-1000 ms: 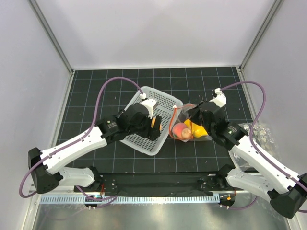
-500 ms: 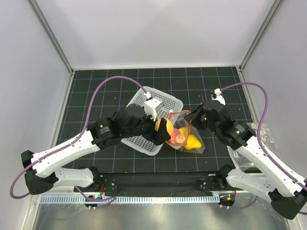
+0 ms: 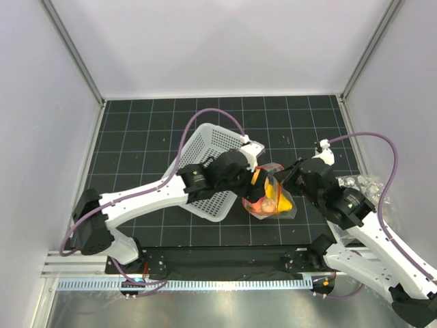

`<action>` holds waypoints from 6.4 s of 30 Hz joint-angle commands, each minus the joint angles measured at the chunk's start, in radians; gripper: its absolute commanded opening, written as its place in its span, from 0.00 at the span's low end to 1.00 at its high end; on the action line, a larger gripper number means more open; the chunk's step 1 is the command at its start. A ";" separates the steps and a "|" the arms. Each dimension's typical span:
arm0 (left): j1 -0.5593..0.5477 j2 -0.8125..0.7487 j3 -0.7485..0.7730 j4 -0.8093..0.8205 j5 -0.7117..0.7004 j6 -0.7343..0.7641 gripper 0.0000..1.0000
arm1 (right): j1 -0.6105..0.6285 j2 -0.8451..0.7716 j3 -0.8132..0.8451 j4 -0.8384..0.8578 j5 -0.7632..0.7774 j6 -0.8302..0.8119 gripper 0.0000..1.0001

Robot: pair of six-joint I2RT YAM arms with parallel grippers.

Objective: Place the food in the zip-top bag and seal the zipper
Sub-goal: Place the fake fruit in the zipper food storage bag, then adjust the zipper food storage bag at the center of the board, then move the bin to the corner of the board.

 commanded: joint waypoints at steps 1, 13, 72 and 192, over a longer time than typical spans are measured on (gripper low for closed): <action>-0.003 0.062 0.095 0.087 -0.043 0.020 0.56 | 0.004 -0.022 -0.015 0.024 0.052 0.020 0.01; -0.005 0.261 0.235 0.042 -0.055 0.016 0.99 | 0.004 -0.080 -0.055 0.021 0.173 0.037 0.01; -0.025 0.233 0.343 -0.110 -0.130 -0.107 1.00 | 0.004 -0.193 -0.116 0.034 0.289 0.113 0.01; 0.423 -0.246 -0.294 0.297 0.249 -0.055 0.00 | 0.121 0.239 -0.104 0.621 -0.297 -0.583 0.48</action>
